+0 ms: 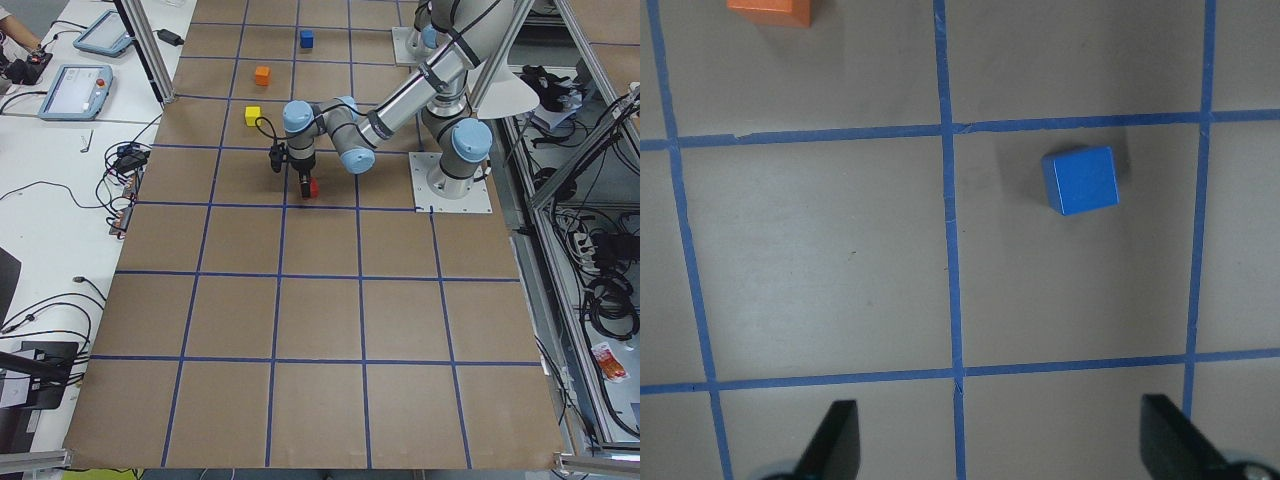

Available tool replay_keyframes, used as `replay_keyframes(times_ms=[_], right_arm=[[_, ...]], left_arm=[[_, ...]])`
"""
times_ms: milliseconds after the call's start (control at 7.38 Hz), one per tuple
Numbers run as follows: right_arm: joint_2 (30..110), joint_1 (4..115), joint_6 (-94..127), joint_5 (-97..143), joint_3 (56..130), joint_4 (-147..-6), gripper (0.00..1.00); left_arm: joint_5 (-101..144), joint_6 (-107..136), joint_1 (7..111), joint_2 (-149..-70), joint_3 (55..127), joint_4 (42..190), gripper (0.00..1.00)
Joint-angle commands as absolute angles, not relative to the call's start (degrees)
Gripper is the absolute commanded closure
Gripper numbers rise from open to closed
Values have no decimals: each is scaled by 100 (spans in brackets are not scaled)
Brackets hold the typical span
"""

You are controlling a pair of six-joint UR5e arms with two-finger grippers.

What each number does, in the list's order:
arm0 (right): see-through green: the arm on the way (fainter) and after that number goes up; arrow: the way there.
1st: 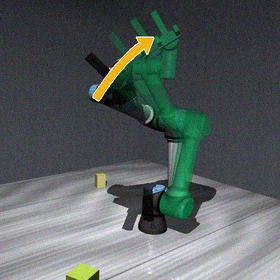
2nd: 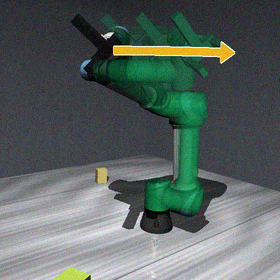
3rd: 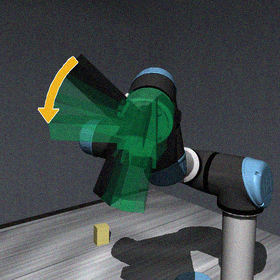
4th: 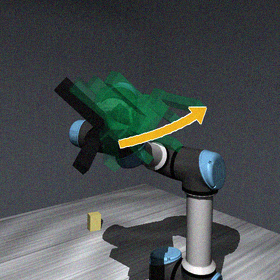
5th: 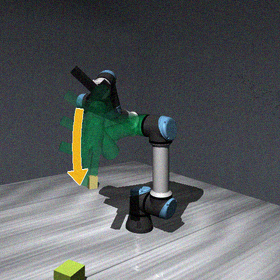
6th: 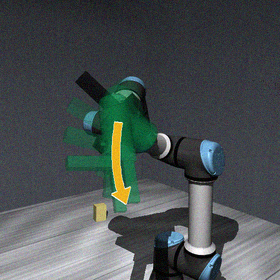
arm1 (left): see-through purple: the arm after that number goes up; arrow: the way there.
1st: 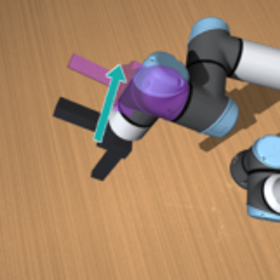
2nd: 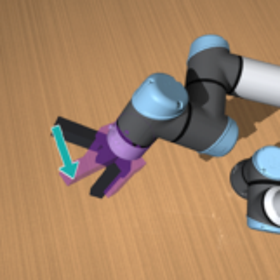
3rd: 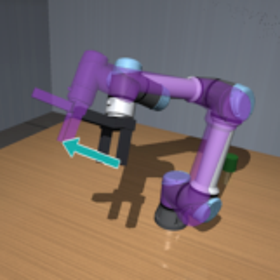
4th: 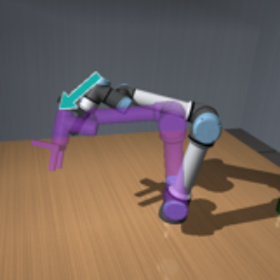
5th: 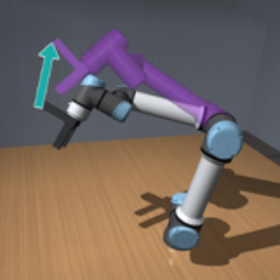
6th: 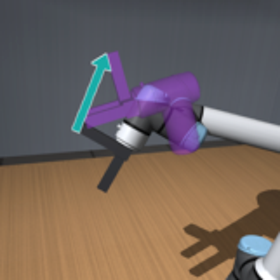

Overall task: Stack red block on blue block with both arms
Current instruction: 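Lower the left gripper over the red cube and close on it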

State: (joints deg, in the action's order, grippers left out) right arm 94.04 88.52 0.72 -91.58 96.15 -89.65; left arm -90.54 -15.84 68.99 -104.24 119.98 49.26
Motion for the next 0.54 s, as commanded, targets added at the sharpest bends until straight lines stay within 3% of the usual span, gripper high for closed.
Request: replay_keyframes(times_ms=[0,271,406], right_arm=[[9413,8859,79,-9158,9615,-8956,0],[9413,8859,79,-9158,9615,-8956,0],[9413,8859,79,-9158,9615,-8921,0]], left_arm=[[-9140,-1573,6908,-10389,11988,4939,0],[-9123,-1573,6908,-10432,12015,4931,1],[-9123,-1573,6908,-10441,12023,4939,8]])
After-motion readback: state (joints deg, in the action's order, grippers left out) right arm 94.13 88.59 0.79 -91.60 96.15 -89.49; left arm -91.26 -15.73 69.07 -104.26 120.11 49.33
